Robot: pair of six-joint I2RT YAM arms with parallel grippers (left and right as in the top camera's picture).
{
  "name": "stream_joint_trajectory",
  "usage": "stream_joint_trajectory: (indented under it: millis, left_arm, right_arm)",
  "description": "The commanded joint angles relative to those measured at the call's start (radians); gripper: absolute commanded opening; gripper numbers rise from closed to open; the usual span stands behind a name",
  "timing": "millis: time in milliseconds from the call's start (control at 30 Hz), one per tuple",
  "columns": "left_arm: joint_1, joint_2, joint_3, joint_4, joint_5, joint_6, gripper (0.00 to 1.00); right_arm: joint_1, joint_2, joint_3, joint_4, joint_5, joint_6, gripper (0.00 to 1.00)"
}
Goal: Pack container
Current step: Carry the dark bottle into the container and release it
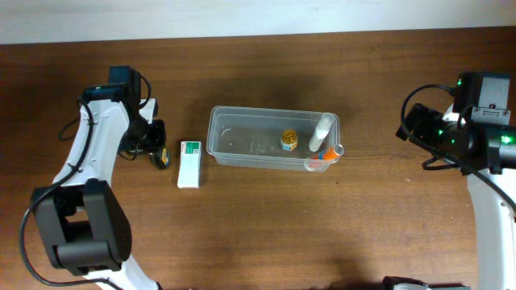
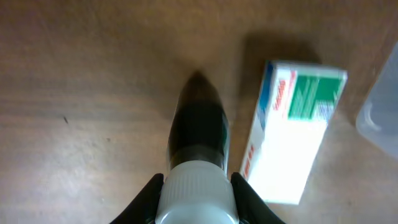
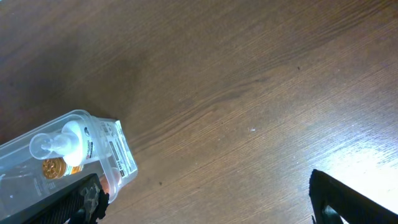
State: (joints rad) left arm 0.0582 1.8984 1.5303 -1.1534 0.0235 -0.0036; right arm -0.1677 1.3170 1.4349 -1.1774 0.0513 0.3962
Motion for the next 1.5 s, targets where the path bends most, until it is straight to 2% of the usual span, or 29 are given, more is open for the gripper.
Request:
stream_joint_trajectory:
  millis: [0, 167, 333, 533, 800, 1100, 1467]
  left_arm:
    - [-0.019, -0.022, 0.115, -0.074, 0.057, 0.005, 0.17]
    - [-0.116, -0.083, 0.317, -0.188, 0.059, 0.005, 0.16]
    - [-0.298, -0.145, 0.465, -0.206, 0.059, 0.023, 0.15]
    - [-0.536, -0.142, 0.468, -0.116, 0.060, 0.081, 0.15]
    - [-0.742, -0.012, 0.468, -0.095, 0.060, 0.175, 0.15]
    - [-0.796, 0.168, 0.468, -0.023, 0.056, 0.204, 0.13]
    - [-0.795, 0.266, 0.468, 0.003, 0.060, 0.204, 0.13]
  right_arm:
    - [-0.003, 0.001, 0.007, 0.000, 0.002, 0.005, 0.98]
    - [-0.003, 0.001, 0.007, 0.000, 0.002, 0.005, 0.98]
    - [-0.003, 0.001, 0.007, 0.000, 0.002, 0.005, 0.99]
    - [-0.003, 0.001, 0.007, 0.000, 0.002, 0.005, 0.98]
    - [-0.003, 0.001, 0.007, 0.000, 0.002, 0.005, 0.99]
    - [-0.003, 0.001, 0.007, 0.000, 0.002, 0.005, 0.98]
    - [-0.003, 0.001, 0.007, 0.000, 0.002, 0.005, 0.98]
